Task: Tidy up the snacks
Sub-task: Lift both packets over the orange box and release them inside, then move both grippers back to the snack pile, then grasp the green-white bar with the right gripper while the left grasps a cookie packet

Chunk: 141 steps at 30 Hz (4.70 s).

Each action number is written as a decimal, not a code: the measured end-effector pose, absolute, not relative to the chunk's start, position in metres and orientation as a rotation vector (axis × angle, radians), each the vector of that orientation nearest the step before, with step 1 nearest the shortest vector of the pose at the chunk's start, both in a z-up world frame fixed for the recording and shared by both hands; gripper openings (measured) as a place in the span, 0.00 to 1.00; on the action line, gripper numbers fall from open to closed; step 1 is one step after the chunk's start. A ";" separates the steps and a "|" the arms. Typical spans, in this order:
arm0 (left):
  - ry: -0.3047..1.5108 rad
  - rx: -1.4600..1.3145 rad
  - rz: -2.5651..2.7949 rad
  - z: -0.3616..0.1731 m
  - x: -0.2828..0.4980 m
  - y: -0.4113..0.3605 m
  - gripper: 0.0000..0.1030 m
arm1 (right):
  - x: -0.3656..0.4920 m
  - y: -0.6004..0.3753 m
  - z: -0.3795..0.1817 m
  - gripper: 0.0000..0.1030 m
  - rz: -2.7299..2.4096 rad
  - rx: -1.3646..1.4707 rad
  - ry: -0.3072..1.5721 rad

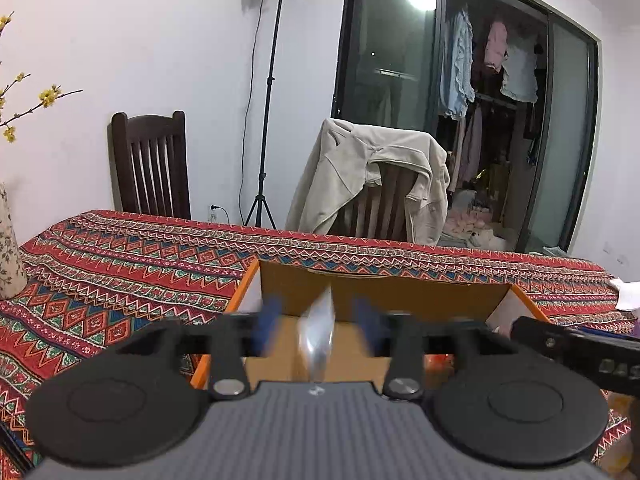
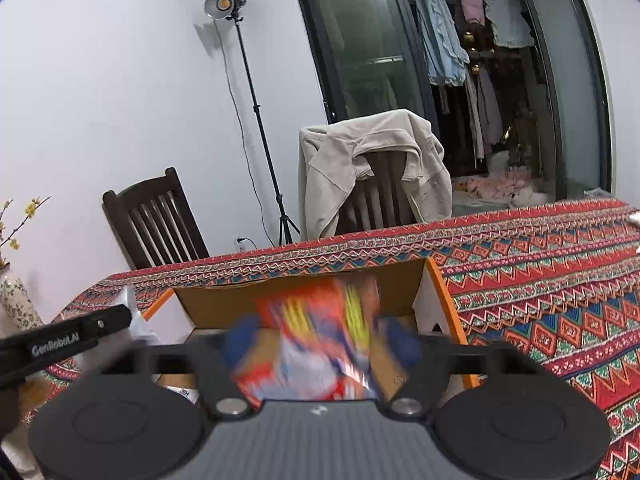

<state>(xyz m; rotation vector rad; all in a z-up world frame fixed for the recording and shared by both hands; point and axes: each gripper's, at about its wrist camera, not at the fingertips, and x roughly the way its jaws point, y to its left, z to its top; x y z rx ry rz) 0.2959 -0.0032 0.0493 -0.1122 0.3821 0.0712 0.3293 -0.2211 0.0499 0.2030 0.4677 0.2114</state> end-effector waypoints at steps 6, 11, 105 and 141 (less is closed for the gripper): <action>0.349 -0.143 0.128 0.055 0.283 0.004 1.00 | 0.315 -0.227 0.052 1.00 0.209 0.216 0.442; 0.337 -0.134 0.165 0.069 0.270 0.003 1.00 | 0.298 -0.230 0.062 1.00 0.218 0.211 0.399; 0.458 -0.238 0.128 0.006 0.026 0.072 1.00 | 0.077 -0.182 -0.005 0.34 0.269 -0.043 0.593; 0.562 0.121 0.126 -0.021 0.142 -0.023 0.66 | 0.135 -0.213 0.006 0.34 0.311 0.092 0.453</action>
